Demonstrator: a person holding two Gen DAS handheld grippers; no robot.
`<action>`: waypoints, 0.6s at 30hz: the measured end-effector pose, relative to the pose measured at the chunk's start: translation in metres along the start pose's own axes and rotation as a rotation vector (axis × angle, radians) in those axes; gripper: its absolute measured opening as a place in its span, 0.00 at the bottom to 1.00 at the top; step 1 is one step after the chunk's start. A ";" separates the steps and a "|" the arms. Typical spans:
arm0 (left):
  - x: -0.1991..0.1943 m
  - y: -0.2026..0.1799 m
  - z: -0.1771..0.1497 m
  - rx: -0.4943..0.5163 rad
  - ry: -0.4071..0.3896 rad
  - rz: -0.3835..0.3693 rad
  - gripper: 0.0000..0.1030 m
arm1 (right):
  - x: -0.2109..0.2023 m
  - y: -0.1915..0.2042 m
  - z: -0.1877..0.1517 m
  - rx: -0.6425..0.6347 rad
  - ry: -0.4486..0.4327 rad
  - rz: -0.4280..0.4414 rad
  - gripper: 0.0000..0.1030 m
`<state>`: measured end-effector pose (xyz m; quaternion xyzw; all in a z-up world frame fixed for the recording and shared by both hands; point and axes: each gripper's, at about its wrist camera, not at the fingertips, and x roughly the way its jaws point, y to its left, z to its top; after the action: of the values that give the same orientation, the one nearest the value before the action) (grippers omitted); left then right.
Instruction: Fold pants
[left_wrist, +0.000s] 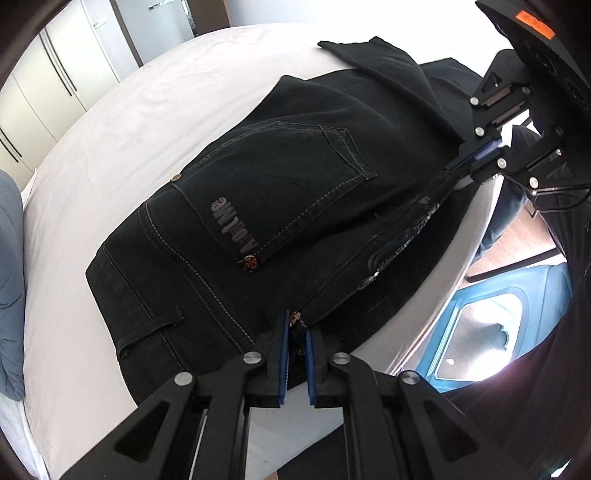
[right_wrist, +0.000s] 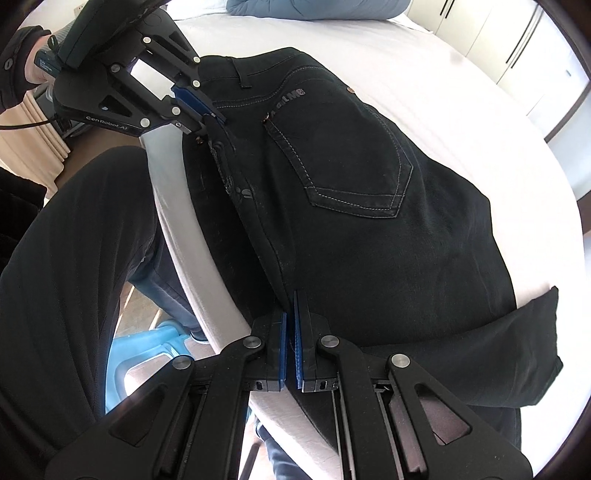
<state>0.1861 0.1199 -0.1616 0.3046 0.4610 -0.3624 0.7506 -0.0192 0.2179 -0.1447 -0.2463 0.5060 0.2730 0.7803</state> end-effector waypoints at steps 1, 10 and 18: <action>0.002 0.001 0.002 0.009 0.002 0.005 0.07 | 0.002 -0.002 0.001 -0.004 0.000 -0.006 0.03; 0.003 -0.015 -0.028 0.001 -0.006 -0.003 0.07 | 0.000 -0.010 -0.014 -0.035 -0.007 -0.024 0.03; 0.004 -0.024 -0.049 -0.061 0.002 0.007 0.29 | 0.018 -0.005 -0.018 -0.025 0.035 -0.050 0.04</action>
<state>0.1443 0.1443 -0.1875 0.2834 0.4717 -0.3453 0.7602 -0.0214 0.2061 -0.1675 -0.2732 0.5098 0.2552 0.7748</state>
